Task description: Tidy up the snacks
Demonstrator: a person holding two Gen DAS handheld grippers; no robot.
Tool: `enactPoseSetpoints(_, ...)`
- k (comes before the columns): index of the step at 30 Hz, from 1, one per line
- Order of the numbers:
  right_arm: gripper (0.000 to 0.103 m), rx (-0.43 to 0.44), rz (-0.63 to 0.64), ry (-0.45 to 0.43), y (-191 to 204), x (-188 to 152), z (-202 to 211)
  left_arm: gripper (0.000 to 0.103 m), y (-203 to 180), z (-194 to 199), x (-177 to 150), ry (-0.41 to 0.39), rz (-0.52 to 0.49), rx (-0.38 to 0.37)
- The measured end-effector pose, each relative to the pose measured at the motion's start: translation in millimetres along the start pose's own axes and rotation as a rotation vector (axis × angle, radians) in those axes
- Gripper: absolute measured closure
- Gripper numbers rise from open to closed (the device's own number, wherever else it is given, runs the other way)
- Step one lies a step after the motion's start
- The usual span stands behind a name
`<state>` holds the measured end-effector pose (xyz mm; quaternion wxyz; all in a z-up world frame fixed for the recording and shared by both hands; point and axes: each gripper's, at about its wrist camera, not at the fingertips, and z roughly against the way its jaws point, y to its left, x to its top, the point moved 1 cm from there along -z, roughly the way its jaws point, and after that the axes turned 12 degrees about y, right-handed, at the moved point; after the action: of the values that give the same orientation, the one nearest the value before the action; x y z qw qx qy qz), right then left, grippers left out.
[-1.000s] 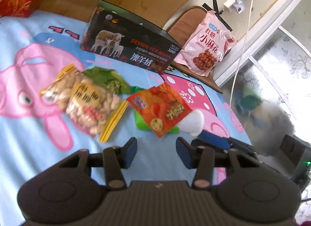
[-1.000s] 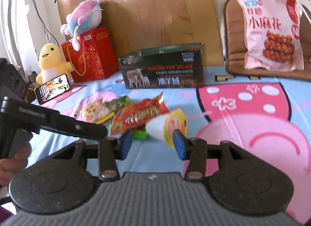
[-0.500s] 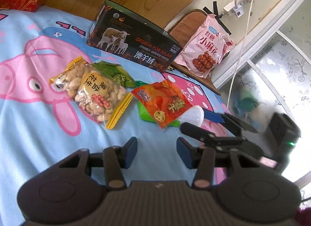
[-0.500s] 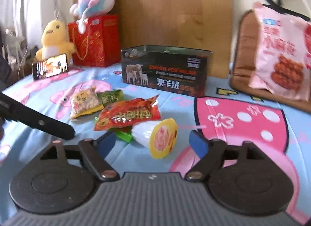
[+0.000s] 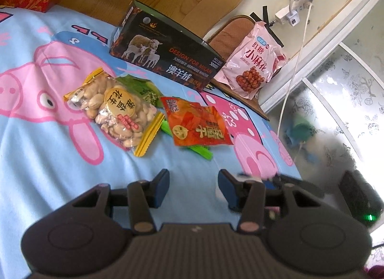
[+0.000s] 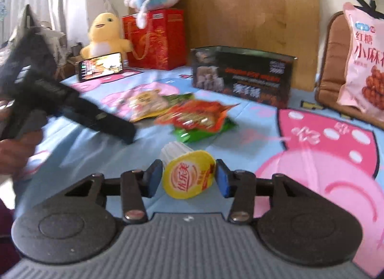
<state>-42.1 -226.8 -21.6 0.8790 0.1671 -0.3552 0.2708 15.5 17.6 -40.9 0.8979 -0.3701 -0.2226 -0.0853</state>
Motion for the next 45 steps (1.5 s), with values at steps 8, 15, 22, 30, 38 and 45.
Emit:
enactPoseSetpoints(8,0.053,0.053,0.106,0.009,36.2,14.7,-18.3,0.051,3.8,14.2,-5.2,-0.03,0.018,0.024)
enactPoseSetpoints(15,0.05,0.038,0.144,0.033,50.0,33.5,-47.4,0.05,21.0,26.8,-8.8,-0.067,0.077,0.021)
enactPoseSetpoints(22,0.043,0.025,0.068,0.018,43.0,21.7,-34.7,0.05,18.5,22.0,-7.3,-0.078,0.062,0.026)
enactPoseSetpoints(30,0.043,0.009,0.041,0.012,43.5,15.2,-28.5,0.047,20.2,23.2,-8.3,-0.061,0.077,-0.042)
enactPoseSetpoints(38,0.043,-0.001,0.054,0.018,45.9,16.9,-30.3,0.047,7.1,16.8,-6.3,-0.036,0.027,-0.058)
enactPoseSetpoints(45,0.057,-0.012,0.068,0.016,53.0,19.6,-34.4,0.048,2.8,6.2,-9.6,-0.018,0.006,-0.05)
